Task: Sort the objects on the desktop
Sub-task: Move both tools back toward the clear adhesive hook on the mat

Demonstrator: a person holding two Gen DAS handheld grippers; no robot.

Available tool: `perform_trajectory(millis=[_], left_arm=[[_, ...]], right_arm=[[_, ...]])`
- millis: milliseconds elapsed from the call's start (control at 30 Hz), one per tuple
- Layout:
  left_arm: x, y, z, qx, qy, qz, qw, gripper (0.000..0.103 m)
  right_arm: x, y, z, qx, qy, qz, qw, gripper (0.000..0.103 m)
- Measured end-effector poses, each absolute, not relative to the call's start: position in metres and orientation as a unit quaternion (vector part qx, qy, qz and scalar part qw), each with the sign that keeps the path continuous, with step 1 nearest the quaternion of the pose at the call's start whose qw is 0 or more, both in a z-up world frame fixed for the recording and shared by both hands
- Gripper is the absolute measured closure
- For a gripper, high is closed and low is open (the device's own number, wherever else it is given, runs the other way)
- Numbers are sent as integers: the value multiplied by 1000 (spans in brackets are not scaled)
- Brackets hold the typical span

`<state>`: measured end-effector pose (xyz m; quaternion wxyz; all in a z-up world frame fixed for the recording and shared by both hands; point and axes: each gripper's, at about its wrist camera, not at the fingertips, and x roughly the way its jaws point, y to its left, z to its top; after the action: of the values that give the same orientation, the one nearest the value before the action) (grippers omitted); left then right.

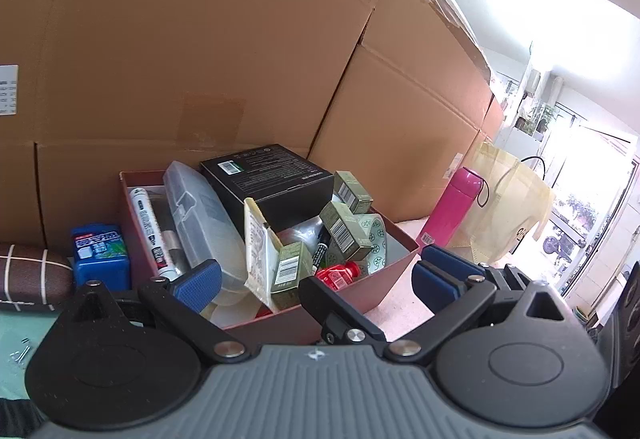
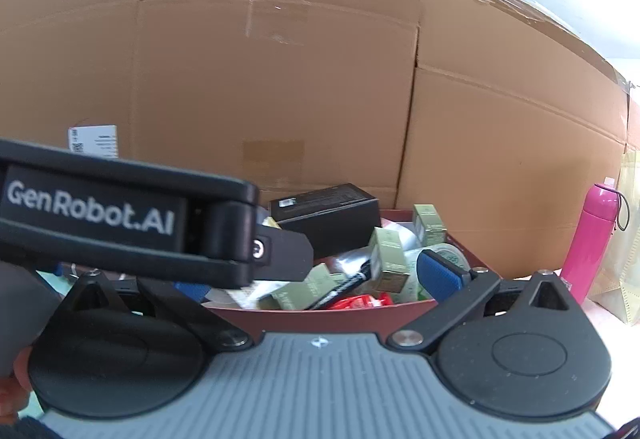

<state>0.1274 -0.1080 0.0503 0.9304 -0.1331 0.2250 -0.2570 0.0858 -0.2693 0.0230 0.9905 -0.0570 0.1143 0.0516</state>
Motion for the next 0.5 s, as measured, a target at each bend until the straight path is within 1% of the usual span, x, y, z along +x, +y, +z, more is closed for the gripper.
perform_trajectory(millis=[267,500], left_arm=[[100,-79,43,-159,224,-236,932,0],[70,-42,29,-187,230,-195,935,0]], right_arm=[[63,-245,28,-51,110,82,989,2],[43,-205,18,-68,121,125,982,2]])
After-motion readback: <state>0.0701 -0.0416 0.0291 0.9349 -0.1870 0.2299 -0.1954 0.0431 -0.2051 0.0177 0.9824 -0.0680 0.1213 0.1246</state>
